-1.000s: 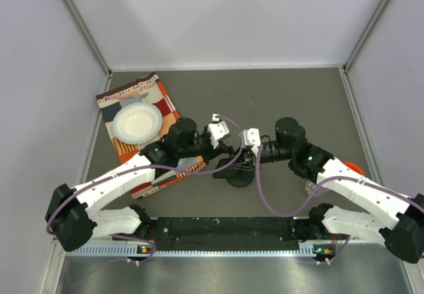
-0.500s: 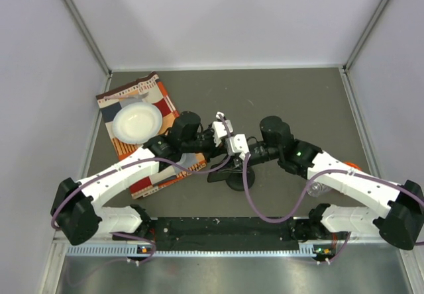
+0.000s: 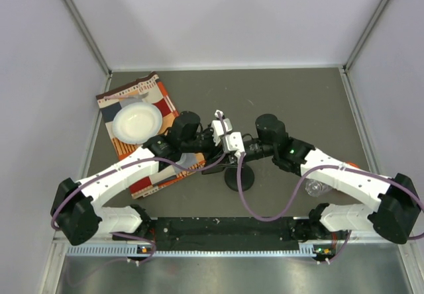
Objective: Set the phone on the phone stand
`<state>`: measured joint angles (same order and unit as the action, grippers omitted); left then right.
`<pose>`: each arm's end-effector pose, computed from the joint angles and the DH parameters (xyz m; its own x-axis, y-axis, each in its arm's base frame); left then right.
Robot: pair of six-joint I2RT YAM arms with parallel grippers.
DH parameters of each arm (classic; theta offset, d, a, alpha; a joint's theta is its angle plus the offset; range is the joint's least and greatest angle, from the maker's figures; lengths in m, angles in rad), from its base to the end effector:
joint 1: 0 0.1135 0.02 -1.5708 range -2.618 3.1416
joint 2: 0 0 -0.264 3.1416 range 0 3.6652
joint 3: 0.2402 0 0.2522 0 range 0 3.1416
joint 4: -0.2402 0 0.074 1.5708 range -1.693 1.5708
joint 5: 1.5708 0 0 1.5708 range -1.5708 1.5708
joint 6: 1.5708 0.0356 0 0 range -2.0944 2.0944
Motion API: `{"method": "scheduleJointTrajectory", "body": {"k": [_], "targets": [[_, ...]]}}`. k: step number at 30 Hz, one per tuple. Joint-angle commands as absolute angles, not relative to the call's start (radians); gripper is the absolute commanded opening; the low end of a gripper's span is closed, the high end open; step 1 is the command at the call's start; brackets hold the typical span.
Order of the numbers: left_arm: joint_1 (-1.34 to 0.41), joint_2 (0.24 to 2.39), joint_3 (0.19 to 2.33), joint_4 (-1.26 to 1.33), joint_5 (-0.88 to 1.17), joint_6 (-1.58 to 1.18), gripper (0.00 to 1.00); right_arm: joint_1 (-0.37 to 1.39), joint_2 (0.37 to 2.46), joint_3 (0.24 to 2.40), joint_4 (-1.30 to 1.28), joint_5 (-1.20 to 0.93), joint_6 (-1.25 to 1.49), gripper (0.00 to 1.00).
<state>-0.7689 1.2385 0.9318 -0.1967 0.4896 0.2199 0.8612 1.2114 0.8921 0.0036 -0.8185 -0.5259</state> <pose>0.1881 -0.2052 0.2954 -0.1399 0.4032 -0.9043 0.9634 0.2663 -0.0303 0.1575 0.2233 0.3102 0.3123 -0.1629 -0.9359 -0.9410 -0.1886 -0.2811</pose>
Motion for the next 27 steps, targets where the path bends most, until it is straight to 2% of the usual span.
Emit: {"method": "scheduleJointTrajectory", "body": {"k": [1, 6, 16, 23, 27], "targets": [[-0.801, 1.212, 0.945, -0.261, 0.577, 0.21, 0.0, 0.827, 1.207, 0.976, 0.092, -0.761, -0.546, 0.0], [-0.801, 1.203, 0.928, -0.259, 0.584, 0.227, 0.0, 0.758, 1.135, 0.882, 0.146, -0.811, -0.479, 0.0], [-0.801, 1.201, 0.934, -0.259, 0.592, 0.239, 0.0, 0.733, 1.14, 0.908, 0.039, -0.818, -0.446, 0.0], [-0.801, 1.201, 0.948, -0.278, 0.534, 0.221, 0.0, 0.724, 1.121, 0.925, -0.069, -0.793, -0.335, 0.0], [-0.801, 1.206, 0.965, -0.275, 0.433, 0.157, 0.0, 0.73, 1.063, 0.891, -0.08, -0.718, -0.238, 0.0]]}}
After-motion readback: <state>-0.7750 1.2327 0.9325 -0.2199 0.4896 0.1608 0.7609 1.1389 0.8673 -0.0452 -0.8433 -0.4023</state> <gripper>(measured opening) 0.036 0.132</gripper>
